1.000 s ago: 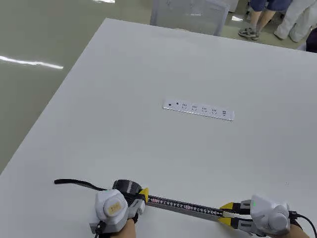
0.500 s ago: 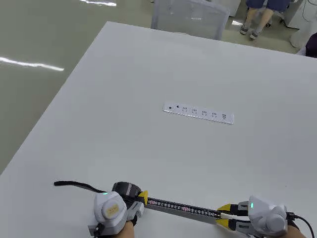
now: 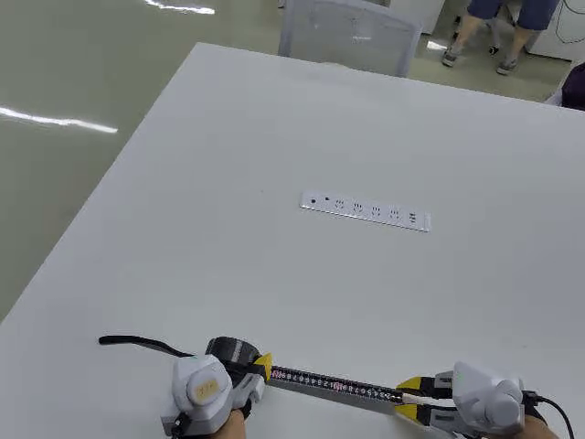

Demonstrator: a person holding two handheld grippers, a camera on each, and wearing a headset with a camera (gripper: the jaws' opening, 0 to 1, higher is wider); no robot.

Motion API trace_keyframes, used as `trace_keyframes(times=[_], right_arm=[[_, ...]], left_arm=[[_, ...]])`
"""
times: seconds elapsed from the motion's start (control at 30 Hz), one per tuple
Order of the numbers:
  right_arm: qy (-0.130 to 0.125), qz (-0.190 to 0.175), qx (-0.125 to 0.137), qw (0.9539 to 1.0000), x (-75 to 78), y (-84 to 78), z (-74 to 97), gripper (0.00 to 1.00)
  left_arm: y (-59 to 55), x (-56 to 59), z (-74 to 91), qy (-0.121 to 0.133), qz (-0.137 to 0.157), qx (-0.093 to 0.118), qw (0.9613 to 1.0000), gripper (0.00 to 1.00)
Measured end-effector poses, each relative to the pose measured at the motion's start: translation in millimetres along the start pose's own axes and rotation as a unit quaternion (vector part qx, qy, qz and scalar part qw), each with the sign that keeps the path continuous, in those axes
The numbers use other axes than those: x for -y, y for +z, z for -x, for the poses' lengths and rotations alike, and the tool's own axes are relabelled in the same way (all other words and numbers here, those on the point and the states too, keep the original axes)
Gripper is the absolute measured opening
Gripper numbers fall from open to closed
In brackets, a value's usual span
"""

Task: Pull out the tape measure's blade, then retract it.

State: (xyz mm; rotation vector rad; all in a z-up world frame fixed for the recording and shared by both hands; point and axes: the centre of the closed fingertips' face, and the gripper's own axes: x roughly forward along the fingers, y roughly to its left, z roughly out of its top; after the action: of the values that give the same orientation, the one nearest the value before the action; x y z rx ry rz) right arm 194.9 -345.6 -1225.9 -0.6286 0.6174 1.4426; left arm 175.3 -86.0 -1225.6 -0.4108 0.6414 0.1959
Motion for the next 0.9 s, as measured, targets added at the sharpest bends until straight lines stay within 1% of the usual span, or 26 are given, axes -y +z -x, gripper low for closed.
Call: trace_keyframes(times=[0.6, 0.9], right_arm=[[0.005, 0.003, 0.003, 1.0000, -1.8, 8.3, -4.8, 0.12], [0.009, 0.006, 0.006, 0.9999, -1.2, 11.4, -11.5, 0.12]], left_arm=[[0.1, -0.7, -0.1, -0.004, 0.007, -0.003, 1.0000, 0.62], [0.5, -0.6, 0.2, -0.007, 0.010, -0.004, 0.9999, 0.62]])
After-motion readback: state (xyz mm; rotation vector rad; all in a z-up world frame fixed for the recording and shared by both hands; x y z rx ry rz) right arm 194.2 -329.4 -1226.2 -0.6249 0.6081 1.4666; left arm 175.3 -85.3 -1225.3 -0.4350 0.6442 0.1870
